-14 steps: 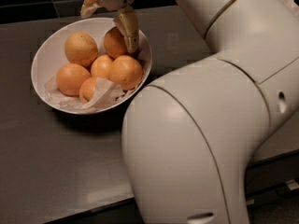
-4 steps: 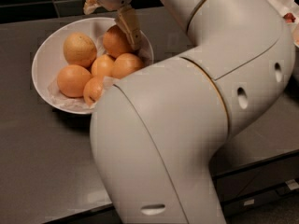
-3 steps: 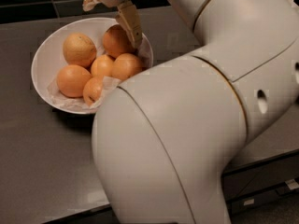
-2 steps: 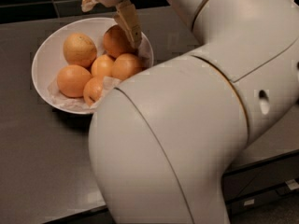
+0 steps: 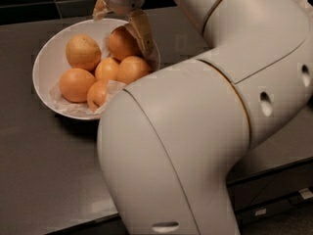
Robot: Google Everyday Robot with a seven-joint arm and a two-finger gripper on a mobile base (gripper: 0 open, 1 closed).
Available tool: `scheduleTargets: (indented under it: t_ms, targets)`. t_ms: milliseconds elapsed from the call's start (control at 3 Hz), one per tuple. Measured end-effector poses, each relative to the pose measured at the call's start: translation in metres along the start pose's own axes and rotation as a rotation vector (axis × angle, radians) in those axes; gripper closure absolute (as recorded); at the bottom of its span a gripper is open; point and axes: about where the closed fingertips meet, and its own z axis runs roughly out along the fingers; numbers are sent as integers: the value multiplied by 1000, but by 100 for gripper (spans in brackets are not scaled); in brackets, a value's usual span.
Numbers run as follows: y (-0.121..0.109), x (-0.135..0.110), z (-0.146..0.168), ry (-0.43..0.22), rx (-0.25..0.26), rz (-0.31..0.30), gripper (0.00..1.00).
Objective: Pick orange from white bowl
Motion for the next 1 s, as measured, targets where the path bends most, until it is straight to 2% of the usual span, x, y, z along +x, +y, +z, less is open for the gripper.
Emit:
scheduleTargets:
  t_ms: [333, 667, 1000]
  targets:
    - [4, 4, 10, -24, -12, 11, 4]
    - [6, 7, 16, -35, -22, 16, 16]
    - [5, 9, 20, -40, -28, 16, 17]
